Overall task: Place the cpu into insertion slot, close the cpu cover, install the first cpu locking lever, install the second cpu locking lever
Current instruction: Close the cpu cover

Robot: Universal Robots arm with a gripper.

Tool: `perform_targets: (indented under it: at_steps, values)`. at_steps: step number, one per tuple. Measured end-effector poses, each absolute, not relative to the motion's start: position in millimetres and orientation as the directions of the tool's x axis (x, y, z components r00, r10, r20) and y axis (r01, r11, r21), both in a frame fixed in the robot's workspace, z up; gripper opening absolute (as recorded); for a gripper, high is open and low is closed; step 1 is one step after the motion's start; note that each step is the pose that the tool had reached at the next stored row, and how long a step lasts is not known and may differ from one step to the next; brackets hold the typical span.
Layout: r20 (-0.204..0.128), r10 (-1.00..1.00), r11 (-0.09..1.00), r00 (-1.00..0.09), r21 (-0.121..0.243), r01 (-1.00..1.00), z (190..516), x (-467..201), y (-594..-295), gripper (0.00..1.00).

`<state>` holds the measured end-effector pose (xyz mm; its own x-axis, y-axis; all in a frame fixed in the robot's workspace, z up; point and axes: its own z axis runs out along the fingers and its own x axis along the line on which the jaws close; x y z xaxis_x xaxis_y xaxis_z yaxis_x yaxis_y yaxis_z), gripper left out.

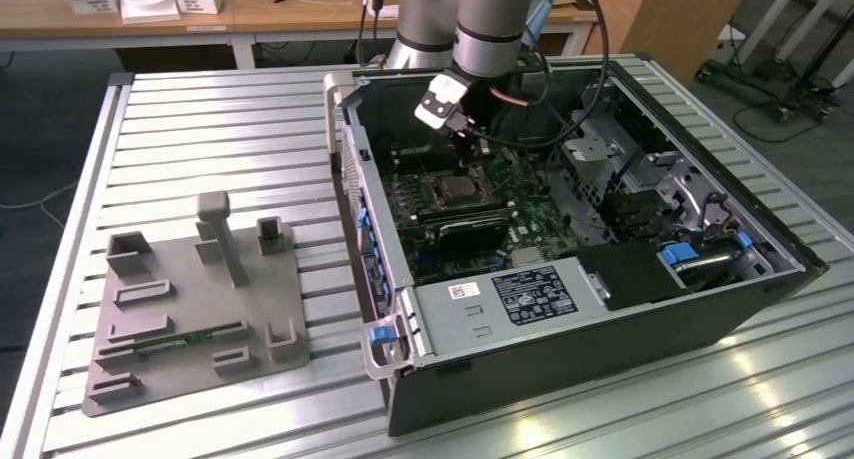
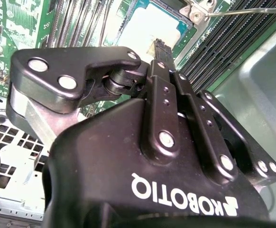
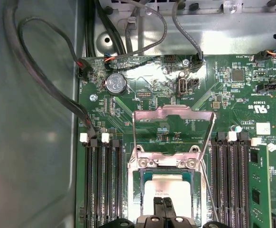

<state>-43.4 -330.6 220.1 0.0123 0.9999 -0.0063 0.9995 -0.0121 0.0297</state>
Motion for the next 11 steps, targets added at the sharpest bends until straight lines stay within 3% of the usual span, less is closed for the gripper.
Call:
perform_targets:
  at_steps: [11]
  values:
    - [-0.006, 1.000, -0.012, 0.012, 0.030, 0.999, 220.8, -43.4, -330.6, 0.10]
